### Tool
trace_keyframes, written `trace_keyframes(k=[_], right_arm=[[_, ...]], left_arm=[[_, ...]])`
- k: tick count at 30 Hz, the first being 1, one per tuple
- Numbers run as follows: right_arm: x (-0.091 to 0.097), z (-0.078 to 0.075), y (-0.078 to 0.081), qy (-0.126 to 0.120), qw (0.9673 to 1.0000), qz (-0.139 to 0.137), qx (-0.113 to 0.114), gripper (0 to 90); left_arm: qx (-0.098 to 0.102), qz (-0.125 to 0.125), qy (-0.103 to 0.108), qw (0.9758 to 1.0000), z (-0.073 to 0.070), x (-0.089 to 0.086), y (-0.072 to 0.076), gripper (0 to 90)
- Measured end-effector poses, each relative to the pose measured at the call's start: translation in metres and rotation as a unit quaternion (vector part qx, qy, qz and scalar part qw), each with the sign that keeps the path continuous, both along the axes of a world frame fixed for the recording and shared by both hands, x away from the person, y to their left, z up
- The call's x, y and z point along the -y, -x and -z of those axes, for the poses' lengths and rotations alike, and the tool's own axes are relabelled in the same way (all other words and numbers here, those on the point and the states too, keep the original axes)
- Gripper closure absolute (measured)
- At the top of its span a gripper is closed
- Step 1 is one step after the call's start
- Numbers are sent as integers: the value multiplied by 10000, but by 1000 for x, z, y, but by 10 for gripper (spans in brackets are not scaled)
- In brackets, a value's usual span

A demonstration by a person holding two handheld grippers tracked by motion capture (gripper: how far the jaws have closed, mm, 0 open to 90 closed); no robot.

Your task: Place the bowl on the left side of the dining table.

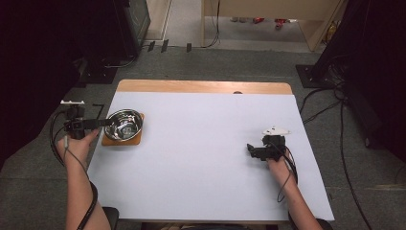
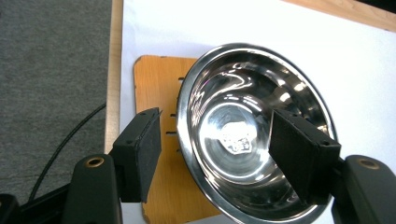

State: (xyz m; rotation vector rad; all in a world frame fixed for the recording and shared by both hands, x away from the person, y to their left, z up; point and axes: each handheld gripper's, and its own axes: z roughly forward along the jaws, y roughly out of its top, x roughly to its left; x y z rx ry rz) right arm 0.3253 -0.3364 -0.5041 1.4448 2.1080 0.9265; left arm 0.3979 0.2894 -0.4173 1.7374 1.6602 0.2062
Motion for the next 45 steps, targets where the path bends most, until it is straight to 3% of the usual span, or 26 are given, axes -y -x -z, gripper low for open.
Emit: trace_keyframes(k=[12,15,20,28,30,34,41,45], right_arm=[[0,0,0,0,10000,-6,3,68],[0,0,0,1,10000,-7,2,68],[0,0,0,8,10000,-13,2,68],[0,0,0,8,10000,-7,-1,68],[0,0,0,8,10000,-14,2,68],[0,0,0,10,10000,-13,3,68],[0,0,0,10,10000,-15,3,68],[0,0,0,10,10000,-15,3,68]], left_arm=[[-9,167,21,9999,-12,15,4,345],[18,314,138,9994,-14,20,4,342],[45,481,36,9988,-18,33,2,335],[83,728,38,9973,-20,55,0,324],[102,807,-74,9967,-21,61,-1,324],[159,919,-13,9956,-22,71,-2,315],[122,1134,-152,9934,-20,90,-3,311],[249,1213,-208,9921,-19,100,-3,309]])
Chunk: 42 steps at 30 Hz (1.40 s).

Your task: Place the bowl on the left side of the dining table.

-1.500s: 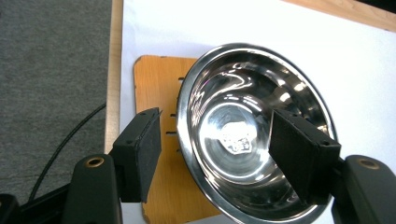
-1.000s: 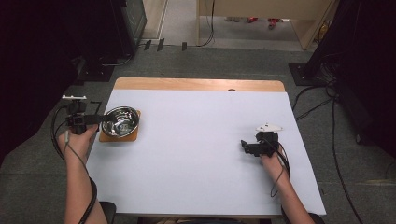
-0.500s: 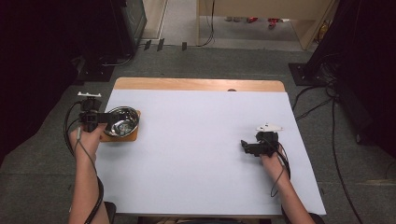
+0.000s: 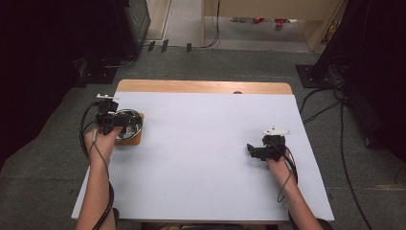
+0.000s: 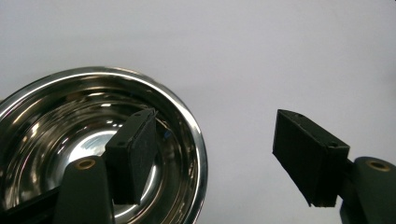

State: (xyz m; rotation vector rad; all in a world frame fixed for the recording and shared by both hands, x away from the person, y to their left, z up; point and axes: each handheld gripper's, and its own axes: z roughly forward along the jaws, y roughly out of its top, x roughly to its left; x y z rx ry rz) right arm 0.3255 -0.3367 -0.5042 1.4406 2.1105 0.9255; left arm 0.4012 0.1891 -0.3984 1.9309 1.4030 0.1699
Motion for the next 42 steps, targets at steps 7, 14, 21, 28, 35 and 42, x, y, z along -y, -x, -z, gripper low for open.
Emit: trace_keyframes(k=[7,14,21,28,35,42], right_arm=[[0,0,0,0,10000,0,0,68],[0,0,0,0,10000,1,0,68],[0,0,0,2,10000,0,0,68],[0,0,0,4,10000,-4,3,68],[0,0,0,5,10000,-3,3,68],[0,0,0,5,10000,-4,3,68]], left_arm=[[26,252,-56,9997,2,18,-2,300],[-118,512,106,9986,12,35,-4,290],[-201,775,54,9968,21,56,-6,284],[-208,949,93,9952,28,73,-5,283],[-120,1114,7,9937,36,92,-2,277],[-149,1341,-53,9908,45,109,-1,271]])
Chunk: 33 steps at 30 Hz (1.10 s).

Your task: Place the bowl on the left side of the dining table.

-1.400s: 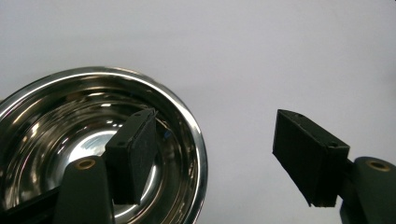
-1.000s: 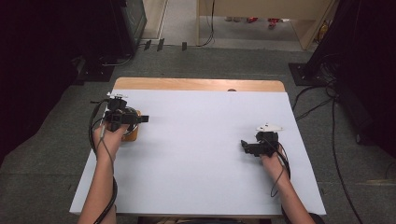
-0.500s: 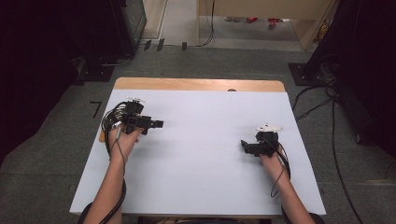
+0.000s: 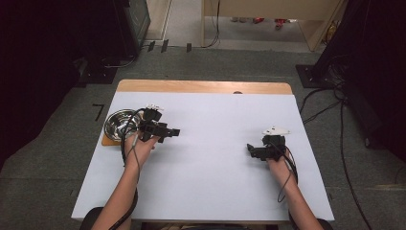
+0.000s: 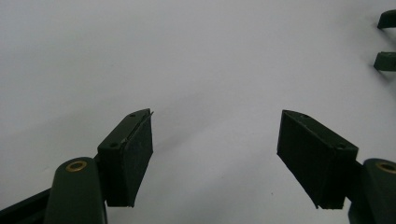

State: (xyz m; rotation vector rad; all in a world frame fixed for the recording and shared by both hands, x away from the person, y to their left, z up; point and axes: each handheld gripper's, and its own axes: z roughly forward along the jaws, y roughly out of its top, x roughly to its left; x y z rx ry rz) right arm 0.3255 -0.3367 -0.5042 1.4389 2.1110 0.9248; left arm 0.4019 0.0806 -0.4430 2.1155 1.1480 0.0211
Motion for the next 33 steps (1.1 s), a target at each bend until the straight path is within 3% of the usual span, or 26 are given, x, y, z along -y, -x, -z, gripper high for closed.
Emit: trace_keyframes(k=[10,20,33], right_arm=[[0,0,0,0,10000,1,-1,68],[0,0,0,-3,10000,4,-5,68],[0,0,0,-2,10000,7,-5,68]], left_arm=[[-7,332,-56,9994,10,19,2,272],[-115,446,-147,9988,17,35,2,270],[-46,736,-260,9969,24,56,7,264]])
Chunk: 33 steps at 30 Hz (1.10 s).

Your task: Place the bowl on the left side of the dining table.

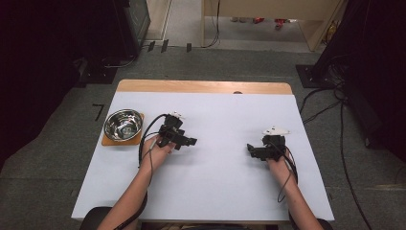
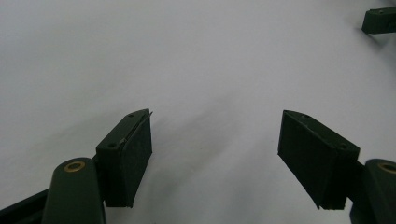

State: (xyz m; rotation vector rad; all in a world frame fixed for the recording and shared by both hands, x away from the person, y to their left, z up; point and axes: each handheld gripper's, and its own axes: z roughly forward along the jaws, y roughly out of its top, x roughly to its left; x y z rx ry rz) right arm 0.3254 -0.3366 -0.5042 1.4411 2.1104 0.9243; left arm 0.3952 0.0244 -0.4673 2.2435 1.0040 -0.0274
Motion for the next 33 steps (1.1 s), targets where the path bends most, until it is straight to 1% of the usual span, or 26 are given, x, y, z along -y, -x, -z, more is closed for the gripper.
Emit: trace_keyframes(k=[1,4,7,9,12,16,18,20,25,28,31,32,33], right_arm=[[0,0,0,-2,10000,3,-4,68],[0,0,0,-3,10000,3,-4,68],[0,0,0,-1,10000,-1,-1,68],[0,0,0,0,10000,-2,1,68],[0,0,0,-2,10000,-1,0,68],[0,0,0,-2,10000,1,-2,68],[0,0,0,1,10000,-3,1,68],[0,0,0,0,10000,-3,1,68],[0,0,0,3,10000,-4,3,68],[0,0,0,1,10000,-2,3,68],[0,0,0,-3,10000,4,-3,68],[0,0,0,-2,10000,2,0,68],[0,0,0,-4,10000,7,-4,68]], left_arm=[[14,25,-11,10000,0,2,0,263],[22,94,40,9999,1,8,2,262],[75,177,39,9998,2,14,4,260],[111,232,97,9996,2,18,6,259],[89,247,174,9995,3,21,7,256],[157,310,105,9993,6,27,8,256],[149,334,104,9993,8,30,9,254],[185,403,8,9990,10,33,10,252],[455,424,-176,9979,13,40,15,235],[547,463,-158,9973,15,43,18,186],[695,512,-192,9961,18,45,22,140],[769,507,-226,9955,19,46,24,137],[852,520,-305,9945,19,47,26,136]])
